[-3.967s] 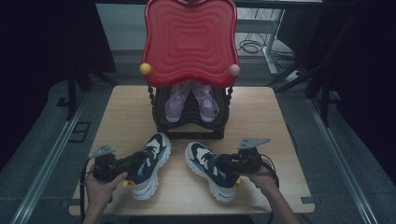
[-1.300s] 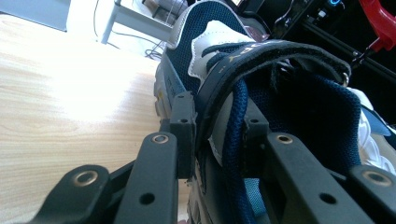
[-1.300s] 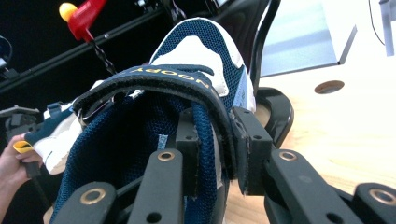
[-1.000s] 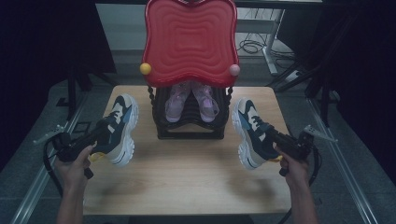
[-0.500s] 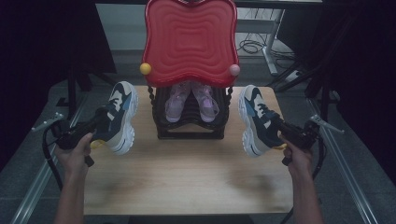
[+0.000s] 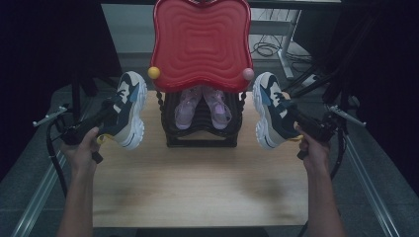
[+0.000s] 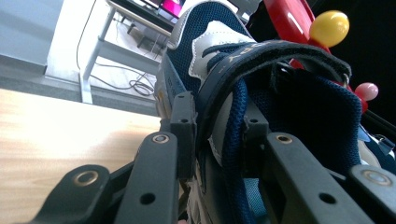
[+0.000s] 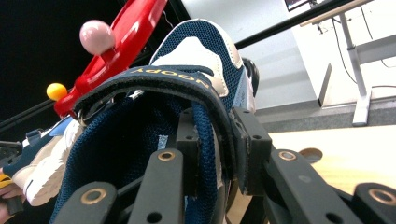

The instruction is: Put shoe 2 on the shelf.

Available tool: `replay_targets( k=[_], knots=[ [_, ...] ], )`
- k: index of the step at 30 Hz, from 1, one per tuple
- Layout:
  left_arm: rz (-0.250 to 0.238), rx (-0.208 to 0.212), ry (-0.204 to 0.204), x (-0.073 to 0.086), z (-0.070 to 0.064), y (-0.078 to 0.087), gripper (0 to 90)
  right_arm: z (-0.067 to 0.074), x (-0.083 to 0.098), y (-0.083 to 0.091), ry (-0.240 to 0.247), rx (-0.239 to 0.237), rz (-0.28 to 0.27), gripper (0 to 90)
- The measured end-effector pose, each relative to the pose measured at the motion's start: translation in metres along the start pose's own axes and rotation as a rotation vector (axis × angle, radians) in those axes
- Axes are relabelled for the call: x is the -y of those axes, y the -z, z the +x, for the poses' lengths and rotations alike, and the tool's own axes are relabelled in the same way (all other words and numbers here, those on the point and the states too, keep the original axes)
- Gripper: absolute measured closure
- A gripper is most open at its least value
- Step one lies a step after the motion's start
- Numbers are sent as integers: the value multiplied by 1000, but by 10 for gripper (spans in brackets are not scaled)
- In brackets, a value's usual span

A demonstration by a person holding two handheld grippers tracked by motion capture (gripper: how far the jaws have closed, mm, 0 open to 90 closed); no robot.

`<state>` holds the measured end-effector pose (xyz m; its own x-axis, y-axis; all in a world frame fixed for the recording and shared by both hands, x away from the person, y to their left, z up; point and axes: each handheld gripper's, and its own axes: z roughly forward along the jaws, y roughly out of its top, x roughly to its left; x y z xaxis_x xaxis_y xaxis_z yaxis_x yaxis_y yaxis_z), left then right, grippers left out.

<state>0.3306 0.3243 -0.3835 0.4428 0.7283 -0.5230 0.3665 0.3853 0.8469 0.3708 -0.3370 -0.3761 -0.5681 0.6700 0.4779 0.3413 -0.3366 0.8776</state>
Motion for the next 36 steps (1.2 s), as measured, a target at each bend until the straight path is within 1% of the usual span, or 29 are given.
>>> replay_targets(
  k=[2,5,8,10,13,15,18,20,24,28,31,35,36],
  knots=[
    [1,-3,-6,-3,-1,-2,737,2,-5,-3,13,5,-3,743],
    [-6,1,-4,-7,-2,-3,737,5,-13,-6,19,10,2,743],
    [-8,-6,-6,-11,-2,-5,737,8,-19,-8,29,3,-3,743],
    [-12,-11,-5,-12,-2,-5,737,9,-21,-10,29,-5,-11,743],
    [-15,-9,-1,-14,-1,-6,737,10,-22,-14,25,-14,-13,743],
    [-15,-14,-9,-17,-2,-6,737,10,-23,-16,23,-15,-12,743],
    [-23,-12,-8,-21,-3,-8,737,9,-25,-19,13,-19,-18,743],
    [-28,-11,-19,-25,-4,-10,737,9,-26,-20,12,-16,-22,743],
    [-30,-20,-41,-33,-9,-14,737,10,-31,-20,10,-9,-27,742],
    [-40,-12,-42,-38,-12,-17,738,10,-36,-20,16,2,-35,743],
    [-35,-15,-48,-40,-13,-19,737,7,-38,-17,-1,-1,-46,744],
    [-44,-17,-45,-44,-15,-20,738,4,-41,-15,-3,20,-56,744],
    [-45,-17,-51,-45,-15,-20,738,3,-42,-15,-5,21,-63,745]
  ],
)
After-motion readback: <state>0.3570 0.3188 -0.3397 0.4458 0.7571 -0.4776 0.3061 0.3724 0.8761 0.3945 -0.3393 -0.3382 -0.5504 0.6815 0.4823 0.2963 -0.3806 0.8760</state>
